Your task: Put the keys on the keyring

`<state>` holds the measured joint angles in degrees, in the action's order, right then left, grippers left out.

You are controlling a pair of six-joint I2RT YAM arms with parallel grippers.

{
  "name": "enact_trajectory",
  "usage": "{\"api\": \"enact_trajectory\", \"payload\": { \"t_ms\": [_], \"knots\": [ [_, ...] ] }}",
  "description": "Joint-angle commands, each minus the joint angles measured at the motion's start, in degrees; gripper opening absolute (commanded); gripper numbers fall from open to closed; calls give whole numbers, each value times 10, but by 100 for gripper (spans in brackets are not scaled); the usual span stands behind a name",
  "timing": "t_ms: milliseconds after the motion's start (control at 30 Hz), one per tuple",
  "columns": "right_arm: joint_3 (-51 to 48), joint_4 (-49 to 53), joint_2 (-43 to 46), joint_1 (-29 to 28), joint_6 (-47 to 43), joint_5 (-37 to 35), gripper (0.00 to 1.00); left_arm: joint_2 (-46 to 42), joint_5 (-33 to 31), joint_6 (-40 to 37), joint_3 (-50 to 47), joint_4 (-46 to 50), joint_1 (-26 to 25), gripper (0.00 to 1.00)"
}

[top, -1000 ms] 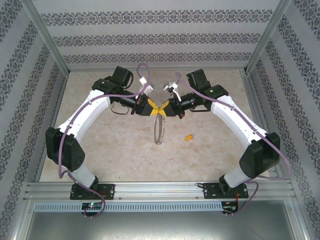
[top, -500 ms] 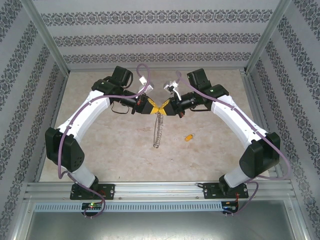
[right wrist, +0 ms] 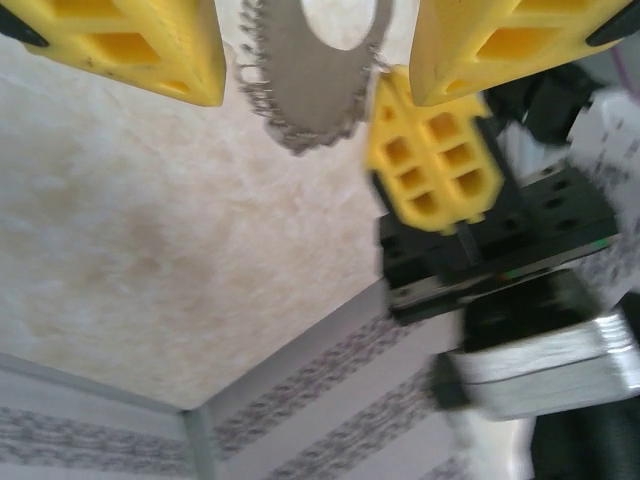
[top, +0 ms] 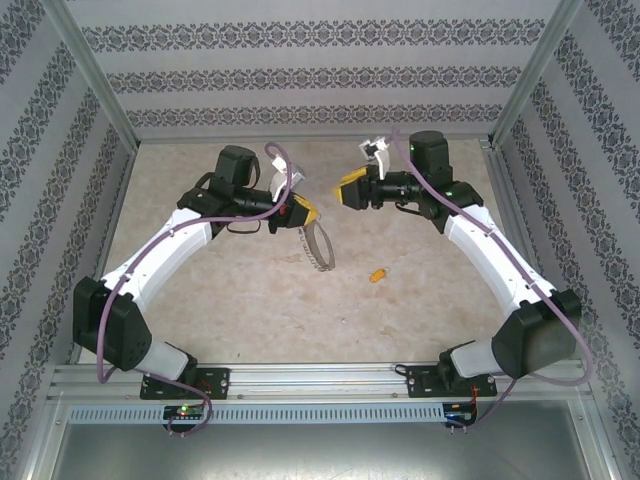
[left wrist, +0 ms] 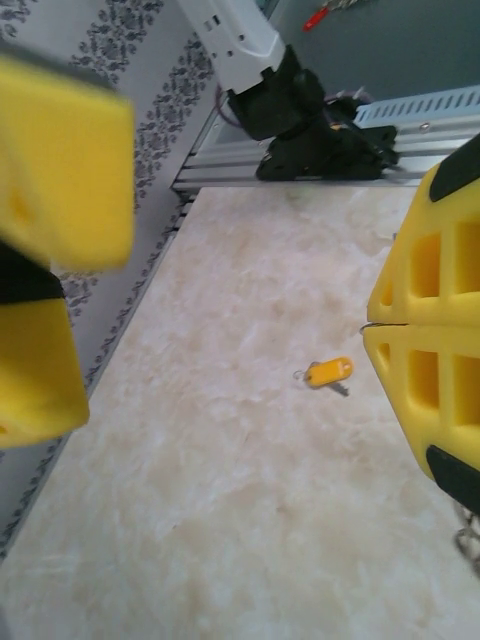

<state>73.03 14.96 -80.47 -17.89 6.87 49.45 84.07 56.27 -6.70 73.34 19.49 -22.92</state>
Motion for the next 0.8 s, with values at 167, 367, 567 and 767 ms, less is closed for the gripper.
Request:
{"api": "enact_trajectory", "payload": {
  "t_ms": [167, 367, 567, 767],
  "knots": [
    [-99, 9, -4, 37, 181, -264, 52, -54, -29, 58, -57, -165, -4, 0],
    [-169, 39, -33, 45, 227, -319, 51, -65, -47, 67, -79, -197, -4, 0],
    [-205, 71, -67, 29, 233, -379, 47, -68, -52, 79, -99, -231, -4, 0],
    [-239, 77, -61, 23, 261, -419, 45, -65, -46, 96, -115, -262, -4, 0]
  ]
}}
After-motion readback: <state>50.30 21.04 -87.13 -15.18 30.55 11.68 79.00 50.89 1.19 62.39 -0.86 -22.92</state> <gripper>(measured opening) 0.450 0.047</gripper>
